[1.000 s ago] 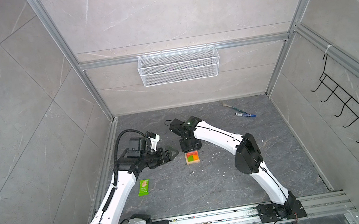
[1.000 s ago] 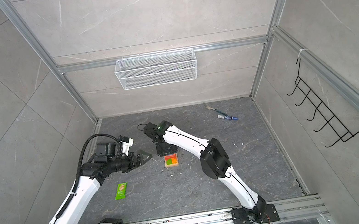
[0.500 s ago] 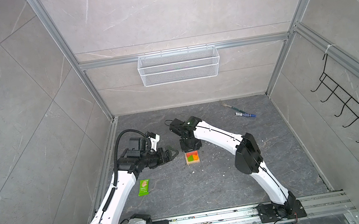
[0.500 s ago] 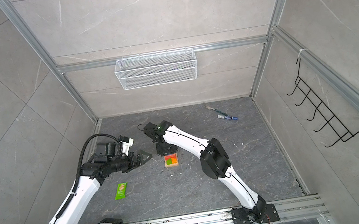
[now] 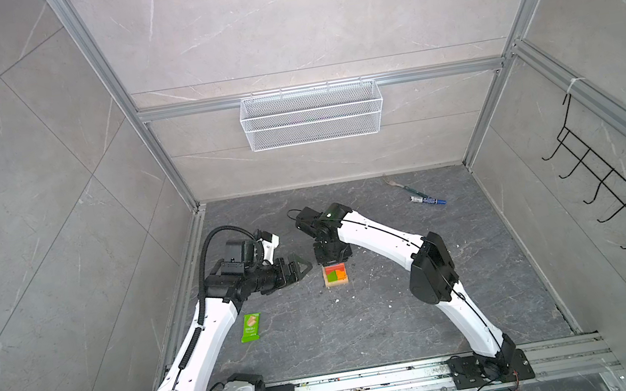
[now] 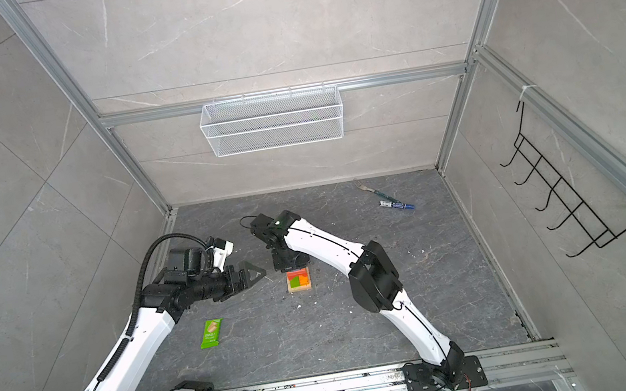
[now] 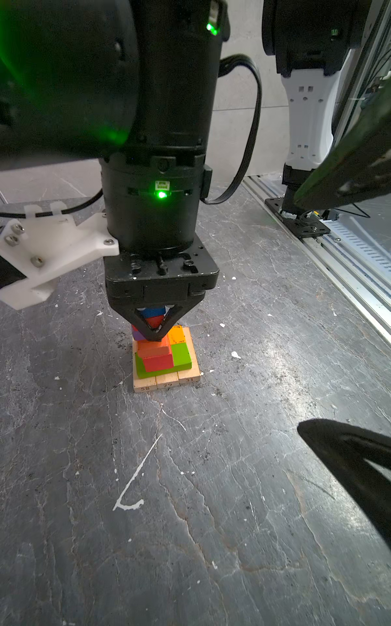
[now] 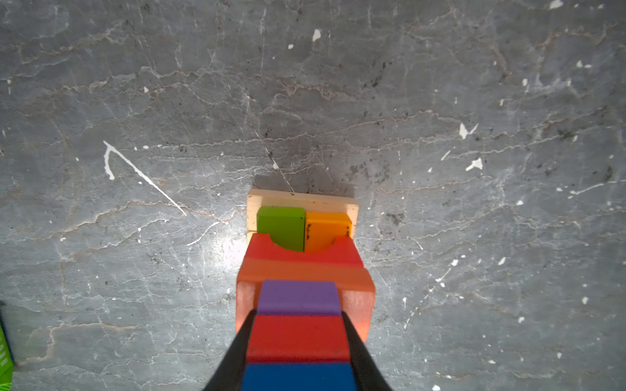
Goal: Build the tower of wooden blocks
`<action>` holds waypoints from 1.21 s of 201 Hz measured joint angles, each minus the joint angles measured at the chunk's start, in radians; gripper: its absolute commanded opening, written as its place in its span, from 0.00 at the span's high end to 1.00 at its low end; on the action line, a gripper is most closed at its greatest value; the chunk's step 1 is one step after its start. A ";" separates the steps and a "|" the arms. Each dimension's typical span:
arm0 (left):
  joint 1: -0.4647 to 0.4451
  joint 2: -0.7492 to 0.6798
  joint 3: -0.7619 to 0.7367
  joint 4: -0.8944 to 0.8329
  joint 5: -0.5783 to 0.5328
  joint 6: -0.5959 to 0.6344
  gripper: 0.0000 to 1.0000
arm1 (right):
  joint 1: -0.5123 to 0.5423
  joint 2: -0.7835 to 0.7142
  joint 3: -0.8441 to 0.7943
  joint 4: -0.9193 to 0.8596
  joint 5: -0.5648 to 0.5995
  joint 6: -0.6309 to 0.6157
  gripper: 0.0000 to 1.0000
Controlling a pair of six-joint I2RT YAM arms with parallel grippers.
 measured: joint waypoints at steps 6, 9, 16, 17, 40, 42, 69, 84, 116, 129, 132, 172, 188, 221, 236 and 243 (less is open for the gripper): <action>0.000 0.000 0.000 0.000 0.000 0.000 0.02 | 0.000 0.000 0.000 0.000 0.000 0.000 0.97; 0.000 0.000 0.000 0.000 0.000 0.000 0.02 | 0.000 0.000 0.000 0.000 0.000 0.000 0.97; 0.000 0.000 0.000 0.000 0.000 0.000 0.02 | 0.000 0.000 0.000 0.000 0.000 0.002 0.97; 0.000 0.000 0.000 0.000 0.000 0.000 0.02 | 0.000 0.000 0.000 0.000 0.000 0.003 0.97; 0.000 0.000 0.000 0.000 0.000 0.000 0.02 | 0.000 0.000 0.000 0.000 0.000 0.004 0.96; 0.000 0.000 0.000 0.000 0.000 0.000 0.02 | 0.000 0.000 0.000 0.000 0.000 0.004 0.97; 0.000 0.000 0.000 0.000 0.000 0.000 0.02 | 0.000 0.000 0.000 0.000 0.004 0.007 0.96; 0.000 0.000 0.000 0.000 0.000 0.000 0.02 | 0.000 0.000 0.000 0.000 0.005 0.007 0.96; 0.000 0.000 0.000 0.000 0.000 0.000 0.02 | 0.000 0.000 0.000 0.000 0.007 0.008 0.93; 0.000 0.000 0.000 0.000 0.000 0.000 0.02 | 0.000 0.000 0.000 0.000 0.008 0.007 0.91; 0.000 0.000 0.000 0.000 0.000 0.000 0.02 | 0.000 0.000 0.000 0.000 0.008 0.007 0.91; 0.000 0.000 0.000 0.000 0.000 0.000 0.02 | 0.000 0.000 0.000 0.000 0.008 0.007 0.85; 0.000 0.000 0.000 0.000 0.000 0.000 0.02 | 0.000 0.000 0.000 0.000 0.010 0.008 0.81; 0.000 0.000 -0.001 0.000 0.000 0.000 0.02 | 0.000 0.000 0.000 0.000 0.011 0.008 0.76; 0.000 0.000 -0.001 0.000 0.000 0.000 0.02 | 0.000 0.000 0.000 0.000 0.012 0.008 0.74; 0.000 0.000 -0.001 0.000 0.000 0.000 0.02 | 0.000 0.000 0.000 0.000 0.013 0.007 0.73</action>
